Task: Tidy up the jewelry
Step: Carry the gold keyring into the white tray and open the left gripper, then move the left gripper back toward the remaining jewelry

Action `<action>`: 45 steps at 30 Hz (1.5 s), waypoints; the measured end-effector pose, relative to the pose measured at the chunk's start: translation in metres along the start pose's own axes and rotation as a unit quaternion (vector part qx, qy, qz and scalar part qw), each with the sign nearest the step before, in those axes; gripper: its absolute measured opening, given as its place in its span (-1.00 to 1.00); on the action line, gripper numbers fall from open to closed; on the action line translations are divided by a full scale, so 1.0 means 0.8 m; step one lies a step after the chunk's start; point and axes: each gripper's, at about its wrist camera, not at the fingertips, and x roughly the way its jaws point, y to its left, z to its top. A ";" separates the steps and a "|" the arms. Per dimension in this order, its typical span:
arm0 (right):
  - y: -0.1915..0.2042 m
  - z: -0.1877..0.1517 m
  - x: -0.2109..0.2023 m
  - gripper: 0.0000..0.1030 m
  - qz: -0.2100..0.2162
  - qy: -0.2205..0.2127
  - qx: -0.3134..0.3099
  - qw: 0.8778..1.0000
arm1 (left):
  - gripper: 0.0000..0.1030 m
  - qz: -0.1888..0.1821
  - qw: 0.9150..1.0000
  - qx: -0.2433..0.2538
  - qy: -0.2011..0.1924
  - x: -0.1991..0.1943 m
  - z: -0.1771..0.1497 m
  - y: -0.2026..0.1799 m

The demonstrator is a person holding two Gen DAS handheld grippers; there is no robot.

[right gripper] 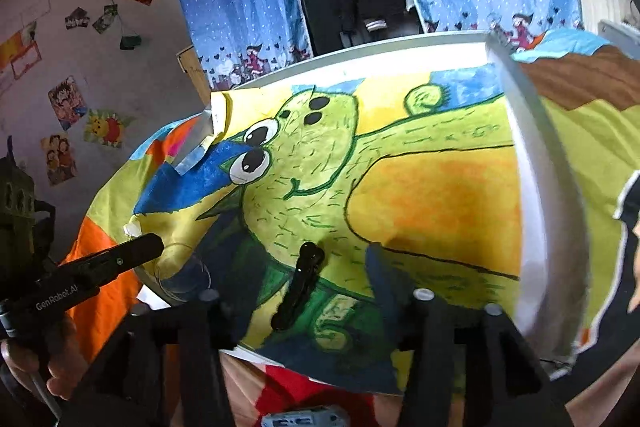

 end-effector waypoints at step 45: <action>0.113 -0.218 -0.327 1.00 -0.142 -0.163 -0.033 0.976 | 0.97 0.103 0.973 0.107 -0.179 -0.315 -0.261 -0.095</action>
